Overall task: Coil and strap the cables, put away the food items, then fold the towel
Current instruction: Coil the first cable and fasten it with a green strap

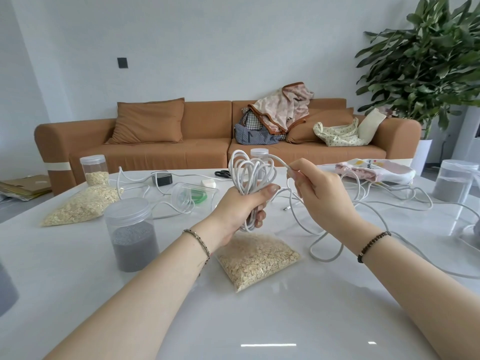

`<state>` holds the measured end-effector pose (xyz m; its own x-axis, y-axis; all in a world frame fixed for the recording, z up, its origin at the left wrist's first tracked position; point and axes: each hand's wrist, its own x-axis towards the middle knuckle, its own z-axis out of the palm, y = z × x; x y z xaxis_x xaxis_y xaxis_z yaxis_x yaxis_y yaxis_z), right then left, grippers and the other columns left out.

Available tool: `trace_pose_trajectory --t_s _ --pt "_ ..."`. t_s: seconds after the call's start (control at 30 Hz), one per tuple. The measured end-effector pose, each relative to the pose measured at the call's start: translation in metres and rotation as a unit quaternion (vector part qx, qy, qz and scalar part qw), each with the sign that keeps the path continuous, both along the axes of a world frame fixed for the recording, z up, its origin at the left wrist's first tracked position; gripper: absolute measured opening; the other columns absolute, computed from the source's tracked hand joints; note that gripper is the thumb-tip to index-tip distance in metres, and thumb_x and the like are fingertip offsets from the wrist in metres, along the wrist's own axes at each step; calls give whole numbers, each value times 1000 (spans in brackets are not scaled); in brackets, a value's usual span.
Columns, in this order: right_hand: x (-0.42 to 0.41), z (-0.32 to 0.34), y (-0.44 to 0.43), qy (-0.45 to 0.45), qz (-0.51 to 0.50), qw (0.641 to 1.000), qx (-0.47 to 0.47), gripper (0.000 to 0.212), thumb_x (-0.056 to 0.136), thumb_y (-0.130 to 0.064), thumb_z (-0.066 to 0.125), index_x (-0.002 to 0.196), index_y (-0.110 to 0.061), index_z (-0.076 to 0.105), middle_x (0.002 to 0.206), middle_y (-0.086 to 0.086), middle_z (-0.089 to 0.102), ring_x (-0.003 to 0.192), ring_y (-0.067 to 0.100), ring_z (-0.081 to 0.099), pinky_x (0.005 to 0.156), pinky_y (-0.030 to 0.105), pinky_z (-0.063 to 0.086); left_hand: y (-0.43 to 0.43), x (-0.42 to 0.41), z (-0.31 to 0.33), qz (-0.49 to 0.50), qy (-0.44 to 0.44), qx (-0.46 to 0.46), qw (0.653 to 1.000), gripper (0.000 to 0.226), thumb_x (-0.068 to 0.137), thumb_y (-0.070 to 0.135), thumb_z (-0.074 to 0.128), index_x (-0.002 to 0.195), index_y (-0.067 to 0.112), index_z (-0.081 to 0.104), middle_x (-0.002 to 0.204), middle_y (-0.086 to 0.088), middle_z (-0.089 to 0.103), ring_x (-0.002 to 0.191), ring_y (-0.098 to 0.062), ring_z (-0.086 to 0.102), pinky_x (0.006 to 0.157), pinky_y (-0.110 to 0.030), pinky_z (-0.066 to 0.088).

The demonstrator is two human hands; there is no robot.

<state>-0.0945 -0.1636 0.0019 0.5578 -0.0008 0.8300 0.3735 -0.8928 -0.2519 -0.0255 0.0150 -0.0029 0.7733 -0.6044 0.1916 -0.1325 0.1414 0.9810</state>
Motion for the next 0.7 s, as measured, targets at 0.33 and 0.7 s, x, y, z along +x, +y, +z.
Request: trace_pose_trajectory --t_s 0.33,0.7 --pt "-5 -1 13 4 17 999 -52 27 104 -36 38 98 -14 52 62 -10 46 55 22 48 50 43 44 -2 9 -7 67 -66 100 991 59 66 64 78 85 16 50 54 5 45 48 -15 46 51 -31 45" --pt "-13 2 31 12 9 990 -144 17 101 -29 42 93 -17 52 62 -10 39 53 17 34 49 38 37 -2 2 -2 60 -4 17 998 78 73 79 50 114 14 64 58 2 44 52 -14 45 51 -28 45"
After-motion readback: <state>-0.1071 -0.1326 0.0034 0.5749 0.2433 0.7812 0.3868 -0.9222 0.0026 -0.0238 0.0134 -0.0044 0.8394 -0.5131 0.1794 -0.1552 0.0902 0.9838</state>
